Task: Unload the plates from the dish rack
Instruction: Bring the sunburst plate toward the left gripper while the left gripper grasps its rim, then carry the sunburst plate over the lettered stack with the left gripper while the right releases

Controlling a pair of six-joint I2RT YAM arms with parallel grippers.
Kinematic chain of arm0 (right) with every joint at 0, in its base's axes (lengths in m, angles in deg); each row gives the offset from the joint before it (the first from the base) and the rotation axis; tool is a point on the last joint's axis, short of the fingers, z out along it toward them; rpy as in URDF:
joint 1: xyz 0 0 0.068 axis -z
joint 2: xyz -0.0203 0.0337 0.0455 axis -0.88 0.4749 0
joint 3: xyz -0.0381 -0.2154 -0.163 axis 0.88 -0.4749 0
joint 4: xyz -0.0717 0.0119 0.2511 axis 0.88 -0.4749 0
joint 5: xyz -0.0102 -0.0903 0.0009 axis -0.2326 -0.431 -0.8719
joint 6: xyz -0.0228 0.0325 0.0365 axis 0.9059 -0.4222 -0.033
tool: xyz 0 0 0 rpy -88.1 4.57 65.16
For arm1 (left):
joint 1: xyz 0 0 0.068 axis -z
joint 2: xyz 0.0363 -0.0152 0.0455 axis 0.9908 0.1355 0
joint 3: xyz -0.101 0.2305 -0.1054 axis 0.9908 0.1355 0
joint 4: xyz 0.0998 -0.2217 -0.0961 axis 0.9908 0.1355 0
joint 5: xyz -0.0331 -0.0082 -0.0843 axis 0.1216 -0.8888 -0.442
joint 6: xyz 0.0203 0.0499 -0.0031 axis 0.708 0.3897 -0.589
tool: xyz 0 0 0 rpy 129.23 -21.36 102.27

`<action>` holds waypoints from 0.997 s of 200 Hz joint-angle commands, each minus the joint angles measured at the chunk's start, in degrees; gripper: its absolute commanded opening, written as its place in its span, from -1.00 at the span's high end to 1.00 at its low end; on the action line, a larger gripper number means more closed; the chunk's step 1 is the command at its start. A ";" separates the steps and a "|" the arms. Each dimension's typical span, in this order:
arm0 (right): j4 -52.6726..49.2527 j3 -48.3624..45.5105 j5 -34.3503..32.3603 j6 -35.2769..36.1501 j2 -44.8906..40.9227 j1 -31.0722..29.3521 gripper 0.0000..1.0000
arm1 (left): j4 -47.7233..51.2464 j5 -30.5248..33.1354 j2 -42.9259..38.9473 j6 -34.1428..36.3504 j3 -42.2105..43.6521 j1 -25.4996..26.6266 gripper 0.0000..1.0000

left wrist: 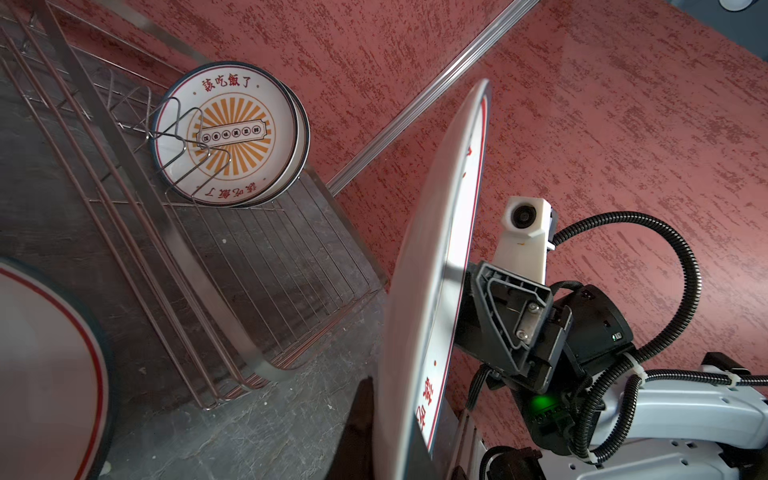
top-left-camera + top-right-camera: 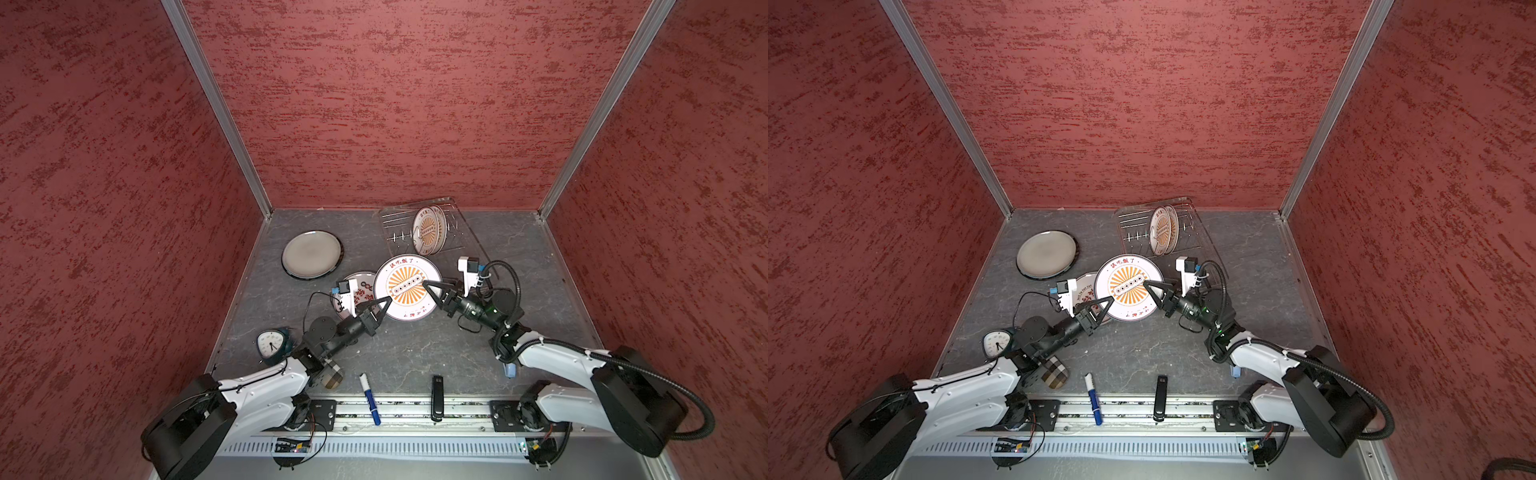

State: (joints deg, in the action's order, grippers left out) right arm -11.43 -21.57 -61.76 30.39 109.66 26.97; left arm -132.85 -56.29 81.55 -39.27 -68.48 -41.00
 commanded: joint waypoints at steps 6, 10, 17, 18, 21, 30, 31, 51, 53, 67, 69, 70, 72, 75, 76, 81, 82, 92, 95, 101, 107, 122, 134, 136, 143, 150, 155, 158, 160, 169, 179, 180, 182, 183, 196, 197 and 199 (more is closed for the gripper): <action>1.95 1.66 1.63 0.55 0.85 -0.30 -0.21 | -1.10 2.57 -0.96 -0.25 -0.70 0.15 1.00; 1.78 1.73 1.46 0.55 0.85 -0.39 -0.28 | -1.10 2.59 -1.13 -0.33 -0.63 0.10 1.00; 1.26 1.88 1.15 0.47 0.89 -0.39 -0.43 | -1.15 2.71 -1.29 -0.40 -0.45 0.14 1.00; 1.16 1.90 1.09 0.47 0.89 -0.39 -0.45 | -1.17 2.74 -1.36 -0.41 -0.44 0.12 1.00; 0.78 1.99 0.84 0.46 0.84 -0.39 -0.51 | -1.19 2.78 -1.49 -0.43 -0.36 0.17 1.00; -0.25 2.12 -0.36 0.40 0.59 -0.47 -0.68 | -1.11 2.93 -1.95 -0.43 -0.17 0.10 1.00; -0.38 2.11 -0.51 0.48 0.48 -0.47 -0.70 | -1.06 2.98 -1.99 -0.38 -0.17 0.10 1.00; -1.88 1.71 -3.91 1.24 -0.85 -0.98 -0.98 | 0.18 3.92 -3.44 -0.34 0.22 0.10 1.00; -2.02 1.68 -4.17 1.25 -0.97 -0.98 -0.98 | 0.27 4.09 -3.62 -0.34 0.26 0.10 1.00; -2.77 1.25 -5.83 1.68 -1.89 -1.23 -0.98 | 0.93 5.14 -4.68 -0.60 0.79 0.01 1.00; -2.82 1.19 -6.06 1.73 -2.09 -1.26 -0.98 | 1.03 5.27 -4.85 -0.60 0.86 -0.06 1.00; -2.86 1.16 -6.17 1.76 -2.13 -1.27 -0.98 | 1.11 5.33 -4.93 -0.65 0.87 -0.07 1.00; -2.82 1.08 -6.36 1.78 -2.28 -1.31 -0.98 | 1.23 5.43 -5.11 -0.68 0.88 -0.08 1.00; -2.88 0.99 -6.63 1.86 -2.46 -1.35 -0.98 | 1.45 5.60 -5.31 -0.69 1.01 -0.08 1.00; -2.89 0.93 -6.72 1.91 -2.58 -1.36 -0.98 | 1.54 5.63 -5.38 -0.69 0.99 -0.12 1.00; -2.87 0.73 -7.15 2.04 -2.81 -1.44 -0.98 | 1.93 5.91 -5.88 -0.69 1.06 -0.16 1.00; -2.88 0.67 -7.20 2.09 -2.85 -1.44 -0.98 | 1.99 5.96 -5.93 -0.69 1.06 -0.17 1.00; -2.89 0.37 -7.81 2.33 -3.25 -1.50 -0.98 | 2.64 6.50 -6.78 -0.69 1.32 -0.17 1.00; -2.88 0.32 -7.97 2.43 -3.38 -1.53 -0.98 | 2.81 6.65 -6.99 -0.76 1.40 -0.17 1.00; -2.69 0.09 -8.12 2.48 -3.62 -1.53 -0.98 | 3.13 6.93 -7.46 -0.82 1.54 -0.23 1.00; -2.24 -0.25 -8.28 2.45 -3.97 -1.59 -0.98 | 3.63 7.20 -7.85 -0.93 1.67 -0.33 1.00; -0.15 -1.53 -8.55 2.57 -4.78 -1.62 -0.98 | 5.15 7.32 -9.36 -1.22 1.77 -0.74 1.00; 1.17 -2.51 -8.97 2.66 -5.57 -1.61 -0.98 | 6.28 7.39 -10.55 -1.34 1.99 -1.02 1.00; 1.31 -2.61 -9.04 2.70 -5.71 -1.62 -0.98 | 6.37 7.41 -10.71 -1.43 2.02 -1.08 1.00; 1.58 -2.97 -9.38 2.83 -6.21 -1.61 -0.98 | 7.15 7.47 -11.38 -1.77 2.08 -1.34 1.00; 1.63 -3.32 -9.67 3.16 -6.74 -1.62 -0.98 | 7.98 7.33 -12.13 -2.15 2.03 -1.64 1.00; 1.67 -3.49 -9.96 3.49 -7.12 -1.71 -0.98 | 8.42 7.09 -12.60 -2.35 2.03 -1.89 1.00; 1.68 -3.59 -10.16 3.64 -7.23 -1.78 -0.98 | 8.68 6.99 -12.89 -2.48 2.07 -2.04 1.00; 1.68 -3.67 -10.39 3.81 -7.33 -1.79 -0.98 | 8.90 6.92 -13.05 -2.52 2.13 -2.09 1.00; 1.68 -3.85 -11.34 4.76 -7.52 -2.12 -0.98 | 9.53 6.65 -13.89 -2.99 2.20 -2.43 1.00; 0.93 -3.71 -12.97 5.33 -7.54 -2.40 -0.97 | 10.26 6.48 -14.67 -3.76 2.42 -2.87 1.00; 0.82 -3.66 -13.09 5.40 -7.54 -2.45 -0.97 | 10.34 6.42 -14.77 -3.85 2.49 -2.93 1.00; 0.61 -3.58 -13.32 5.46 -7.54 -2.45 -0.97 | 10.50 6.34 -14.93 -3.97 2.52 -3.08 1.00; 0.44 -3.55 -13.49 5.51 -7.54 -2.52 -0.97 | 10.59 6.31 -14.98 -4.04 2.49 -3.12 1.00; -1.21 -2.80 -14.56 6.31 -7.54 -3.04 -0.97 | 11.84 5.31 -15.90 -4.59 2.43 -4.12 1.00; -1.30 -2.77 -14.60 6.46 -7.50 -3.08 -0.97 | 11.96 5.22 -15.95 -4.66 2.41 -4.21 1.00; -1.48 -2.63 -14.75 6.64 -7.47 -3.22 -0.97 | 12.27 5.07 -16.04 -4.74 2.32 -4.43 1.00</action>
State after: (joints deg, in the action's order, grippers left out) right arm -12.92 -24.94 -72.51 34.30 102.84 24.85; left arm -121.38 -50.11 67.32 -42.28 -66.23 -43.89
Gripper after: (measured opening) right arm 0.986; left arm 0.087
